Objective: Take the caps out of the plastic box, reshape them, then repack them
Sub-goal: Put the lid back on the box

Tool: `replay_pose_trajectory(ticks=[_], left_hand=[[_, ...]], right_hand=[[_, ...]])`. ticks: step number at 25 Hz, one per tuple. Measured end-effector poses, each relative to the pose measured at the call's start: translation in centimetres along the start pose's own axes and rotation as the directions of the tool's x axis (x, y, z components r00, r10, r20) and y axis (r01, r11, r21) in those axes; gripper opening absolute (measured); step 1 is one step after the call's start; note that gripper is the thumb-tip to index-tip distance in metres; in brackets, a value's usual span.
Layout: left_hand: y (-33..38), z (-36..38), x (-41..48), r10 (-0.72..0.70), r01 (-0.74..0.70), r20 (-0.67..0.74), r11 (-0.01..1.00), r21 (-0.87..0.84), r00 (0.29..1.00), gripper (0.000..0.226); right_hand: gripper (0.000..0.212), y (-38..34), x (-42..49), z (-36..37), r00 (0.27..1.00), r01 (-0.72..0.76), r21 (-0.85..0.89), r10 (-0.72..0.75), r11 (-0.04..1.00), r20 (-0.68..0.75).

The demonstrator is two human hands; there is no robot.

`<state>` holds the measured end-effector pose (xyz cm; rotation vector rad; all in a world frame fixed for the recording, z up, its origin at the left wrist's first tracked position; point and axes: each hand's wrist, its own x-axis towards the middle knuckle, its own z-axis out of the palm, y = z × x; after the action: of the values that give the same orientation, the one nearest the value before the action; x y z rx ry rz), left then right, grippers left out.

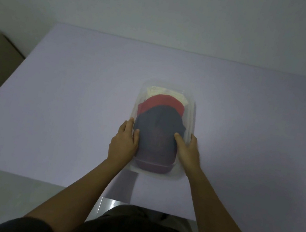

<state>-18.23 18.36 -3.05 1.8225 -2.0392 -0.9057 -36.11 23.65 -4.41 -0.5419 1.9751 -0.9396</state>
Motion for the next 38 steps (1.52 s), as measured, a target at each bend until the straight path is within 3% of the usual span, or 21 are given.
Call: replay_pose_trajectory(ticks=[4, 8, 11, 15, 24, 27, 30, 32, 34, 36, 38], left_hand=[[-0.6, 0.2, 0.2, 0.002, -0.002, 0.017, 1.000, 0.020, 1.000, 0.052], [-1.1, 0.5, 0.4, 0.015, -0.015, 0.003, 0.999, 0.034, 1.000, 0.053], [-1.2, 0.7, 0.5, 0.010, -0.009, -0.006, 1.000, 0.027, 1.000, 0.053], [-1.6, 0.9, 0.6, 0.020, -0.019, -0.028, 1.000, 0.014, 0.999, 0.053], [-1.4, 1.2, 0.6, -0.016, 0.017, -0.030, 1.000, 0.024, 0.999, 0.053], [-1.2, 0.9, 0.5, -0.030, 0.030, -0.004, 0.999, 0.020, 1.000, 0.053], [-1.2, 0.0, 0.2, -0.065, 0.067, 0.017, 0.973, -0.220, 0.998, 0.057], [-1.7, -0.4, -0.9, -0.273, 0.254, 0.025, 0.855, -0.452, 0.962, 0.067], [-2.2, -0.1, -3.1, -0.518, 0.478, 0.148, 0.592, -0.649, 0.843, 0.077], [-2.2, 0.7, -5.5, -0.582, 0.564, 0.299, 0.349, -0.749, 0.756, 0.079], [-1.2, 1.1, -6.4, -0.553, 0.561, 0.367, 0.232, -0.794, 0.748, 0.079]], right_hand=[[0.068, -3.2, 3.4, -0.9, 1.000, -0.001, 0.092, 0.003, 0.996, -0.028], [0.063, -8.0, 8.7, -0.6, 0.993, 0.043, 0.034, -0.039, 0.998, -0.113], [0.061, -9.9, 11.9, -0.3, 0.996, 0.070, -0.025, -0.071, 0.997, -0.062], [0.058, -10.0, 13.8, 0.5, 0.998, 0.057, -0.084, -0.059, 0.995, -0.013], [0.055, -9.3, 14.1, 0.9, 0.991, 0.046, -0.119, -0.061, 0.992, -0.121], [0.068, -9.3, 13.8, 0.5, 0.999, 0.030, -0.014, -0.031, 0.999, -0.045], [0.094, -8.8, 12.9, -1.0, 0.982, -0.073, -0.021, 0.076, 0.997, 0.175], [0.092, -8.4, 12.7, -1.5, 0.949, -0.094, -0.052, 0.105, 0.994, 0.299], [0.075, -7.9, 12.9, -1.5, 0.954, -0.041, -0.035, 0.050, 0.999, 0.297], [0.082, -7.5, 13.0, -1.2, 0.973, -0.020, -0.039, 0.028, 0.999, 0.227], [0.089, -6.7, 12.8, -1.1, 0.985, -0.054, 0.031, 0.048, 0.998, 0.164]])
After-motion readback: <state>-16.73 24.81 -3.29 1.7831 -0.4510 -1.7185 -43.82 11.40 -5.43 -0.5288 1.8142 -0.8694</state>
